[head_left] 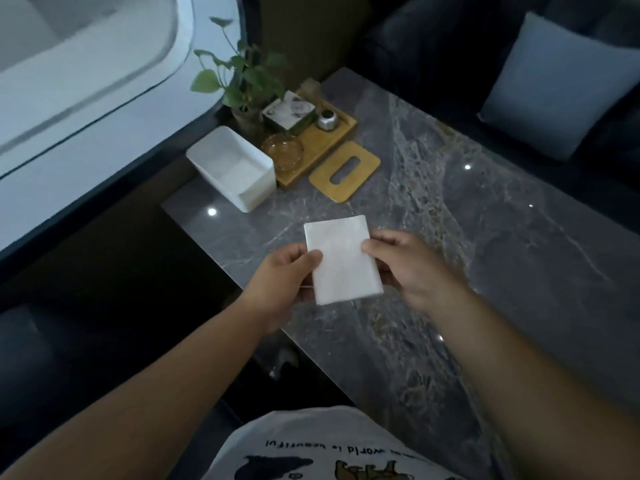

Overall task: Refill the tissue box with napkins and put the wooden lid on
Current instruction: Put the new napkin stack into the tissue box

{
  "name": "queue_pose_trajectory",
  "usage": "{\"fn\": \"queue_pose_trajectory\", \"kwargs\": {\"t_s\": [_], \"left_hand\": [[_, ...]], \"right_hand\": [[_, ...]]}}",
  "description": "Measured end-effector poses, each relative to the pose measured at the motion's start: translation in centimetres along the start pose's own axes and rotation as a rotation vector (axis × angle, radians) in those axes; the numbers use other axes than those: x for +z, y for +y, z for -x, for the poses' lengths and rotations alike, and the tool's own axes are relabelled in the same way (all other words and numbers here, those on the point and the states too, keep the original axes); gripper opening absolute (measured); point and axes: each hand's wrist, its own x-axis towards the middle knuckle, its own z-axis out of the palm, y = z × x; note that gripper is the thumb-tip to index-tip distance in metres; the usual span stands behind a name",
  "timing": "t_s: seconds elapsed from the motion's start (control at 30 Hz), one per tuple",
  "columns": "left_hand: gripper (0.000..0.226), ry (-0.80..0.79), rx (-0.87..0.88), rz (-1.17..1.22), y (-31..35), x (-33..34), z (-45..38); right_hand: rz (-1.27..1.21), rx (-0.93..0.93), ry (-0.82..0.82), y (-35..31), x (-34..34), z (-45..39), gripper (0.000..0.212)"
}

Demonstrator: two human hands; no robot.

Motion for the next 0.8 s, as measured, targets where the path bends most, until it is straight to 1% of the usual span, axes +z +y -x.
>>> {"fn": "queue_pose_trajectory", "kwargs": {"t_s": [0.13, 0.27, 0.37, 0.5, 0.57, 0.67, 0.8], "left_hand": [[0.018, 0.117, 0.037, 0.011, 0.9, -3.2, -0.9], [0.014, 0.212, 0.083, -0.071, 2.0, -7.2, -3.6], [0.013, 0.232, 0.09, -0.102, 3.3, -10.9, -6.3], [0.014, 0.247, 0.076, -0.183, 4.9, -16.1, -10.1], [0.014, 0.258, 0.067, -0.215, 5.5, -18.3, -11.9], [0.015, 0.245, 0.047, -0.236, 6.0, -20.5, -14.4], [0.016, 0.246, 0.011, -0.257, 6.4, -22.3, -17.4]], "right_hand": [[0.132, -0.026, -0.095, -1.7, 3.0, -3.0, 0.015], [0.281, -0.095, -0.051, -2.9, 6.9, -7.2, 0.016], [0.4, -0.135, 0.011, -4.0, 10.2, -10.7, 0.017], [0.52, -0.183, 0.048, -5.4, 14.1, -16.0, 0.018], [0.589, -0.182, 0.068, -6.1, 15.7, -18.5, 0.027], [0.691, -0.17, 0.099, -6.9, 17.2, -22.1, 0.038], [0.783, -0.174, 0.103, -8.2, 18.7, -26.1, 0.038]]}}
